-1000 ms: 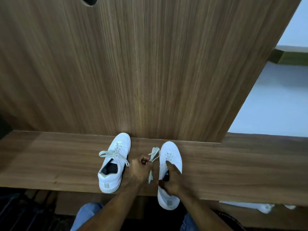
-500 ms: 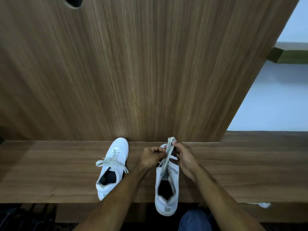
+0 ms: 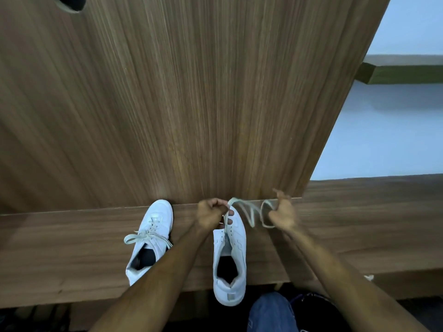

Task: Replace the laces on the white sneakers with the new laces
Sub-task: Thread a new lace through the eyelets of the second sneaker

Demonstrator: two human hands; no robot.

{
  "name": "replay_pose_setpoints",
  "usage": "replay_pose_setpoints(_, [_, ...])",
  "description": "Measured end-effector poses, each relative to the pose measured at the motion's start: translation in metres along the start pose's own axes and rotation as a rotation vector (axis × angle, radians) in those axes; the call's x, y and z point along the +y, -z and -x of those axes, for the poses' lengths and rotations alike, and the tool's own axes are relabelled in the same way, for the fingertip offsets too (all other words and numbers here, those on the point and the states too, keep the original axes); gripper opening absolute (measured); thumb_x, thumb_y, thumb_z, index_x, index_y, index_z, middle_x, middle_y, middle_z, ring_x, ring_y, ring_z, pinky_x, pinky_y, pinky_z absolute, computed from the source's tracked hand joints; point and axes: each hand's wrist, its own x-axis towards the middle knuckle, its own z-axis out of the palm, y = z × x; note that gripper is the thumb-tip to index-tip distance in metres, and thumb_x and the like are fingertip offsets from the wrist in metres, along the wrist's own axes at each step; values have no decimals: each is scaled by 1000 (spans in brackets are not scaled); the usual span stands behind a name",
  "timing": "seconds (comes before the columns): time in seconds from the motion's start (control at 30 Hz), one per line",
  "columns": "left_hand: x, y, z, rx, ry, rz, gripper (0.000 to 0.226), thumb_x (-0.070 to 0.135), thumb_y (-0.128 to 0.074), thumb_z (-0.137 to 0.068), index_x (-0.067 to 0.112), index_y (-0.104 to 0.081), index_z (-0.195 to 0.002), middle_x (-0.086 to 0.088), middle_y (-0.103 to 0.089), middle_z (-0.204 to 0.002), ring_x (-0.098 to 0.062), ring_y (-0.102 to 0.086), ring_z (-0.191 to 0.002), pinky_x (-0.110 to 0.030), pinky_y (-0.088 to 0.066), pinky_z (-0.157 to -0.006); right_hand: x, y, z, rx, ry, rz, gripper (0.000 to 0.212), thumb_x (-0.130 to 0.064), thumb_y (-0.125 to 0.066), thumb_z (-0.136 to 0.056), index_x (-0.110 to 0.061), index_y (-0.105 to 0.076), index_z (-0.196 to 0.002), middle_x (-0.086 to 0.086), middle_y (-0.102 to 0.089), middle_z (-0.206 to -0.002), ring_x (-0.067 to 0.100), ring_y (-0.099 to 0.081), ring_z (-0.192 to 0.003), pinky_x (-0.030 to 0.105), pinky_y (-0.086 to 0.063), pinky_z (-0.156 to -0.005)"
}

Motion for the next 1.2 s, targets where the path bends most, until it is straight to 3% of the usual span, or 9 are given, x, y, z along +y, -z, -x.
replay_pose_setpoints(0.1, [-3,-5,7,-43,-24,-47,9,7,-54,-96,5,-61,-92,-11,-69,-74,-15,-61,-44,-17,-40,-39,-5,-26,22,-114,223,21,66,-10,-67,-82,-29,-43,-141,7,-51,-134,26,-52,-122,34,-45,-99])
replay_pose_setpoints(0.2, [-8,-9,9,-57,-28,-108,14,6,-51,-96,8,-61,-86,-12,-69,-74,-17,-63,-52,-23,-44,-48,-16,-49,37,-115,366,36,35,-12,-56,-81,-41,-67,-97,-7,-67,-91,16,-61,-90,28,-42,-73])
replay_pose_setpoints(0.3, [-13,-3,2,56,-42,-95,18,0,-52,-93,8,-62,-80,-16,-69,-80,-15,-62,-61,-22,-48,-51,-24,-50,41,-33,297,170,21,-10,-50,-86,-20,-69,-86,0,-72,-91,21,-63,-90,25,-30,-64])
replay_pose_setpoints(0.47, [-14,13,-2,113,11,2,17,5,-50,-96,9,-58,-82,-5,-64,-62,-11,-62,-49,-23,-43,-48,-4,-40,24,130,-15,-95,21,-7,-55,-81,-26,-66,-77,0,-72,-87,23,-67,-89,25,-45,-72])
replay_pose_setpoints(0.6, [-17,12,-1,85,41,50,13,11,-50,-98,8,-58,-88,-8,-61,-68,-10,-55,-44,-19,-43,-41,12,-22,15,274,-252,-311,22,-6,-59,-83,-13,-67,-102,15,-69,-102,34,-63,-99,27,-41,-76])
replay_pose_setpoints(0.73, [-13,-1,-3,-2,39,102,12,7,-53,-97,6,-58,-86,-11,-61,-70,-14,-53,-44,-23,-46,-43,9,-27,19,88,-50,-160,15,-17,-67,-85,-14,-66,-99,1,-62,-100,21,-63,-91,26,-45,-80])
replay_pose_setpoints(0.83, [-10,-12,0,-47,-22,54,10,9,-60,-93,7,-63,-84,-8,-65,-70,-11,-57,-45,-20,-47,-45,-12,-39,32,-64,1,-410,33,-40,-66,-88,-12,-67,-72,-6,-64,-69,7,-58,-64,27,-43,-68])
replay_pose_setpoints(0.93, [-13,-22,3,-94,-60,-15,15,9,-61,-92,8,-63,-77,-7,-69,-70,-9,-61,-48,-17,-46,-47,-27,-48,32,-228,-86,-663,37,-45,-69,-83,-10,-75,-77,5,-73,-77,18,-68,-74,34,-50,-72])
replay_pose_setpoints(1.2, [-21,4,4,-59,-132,-207,10,3,-63,-90,-5,-69,-92,-6,-62,-66,1,-52,-39,-14,-45,-45,-27,-30,9,91,-64,-748,25,-22,-70,-88,-11,-72,-65,0,-70,-63,14,-63,-64,33,-50,-70])
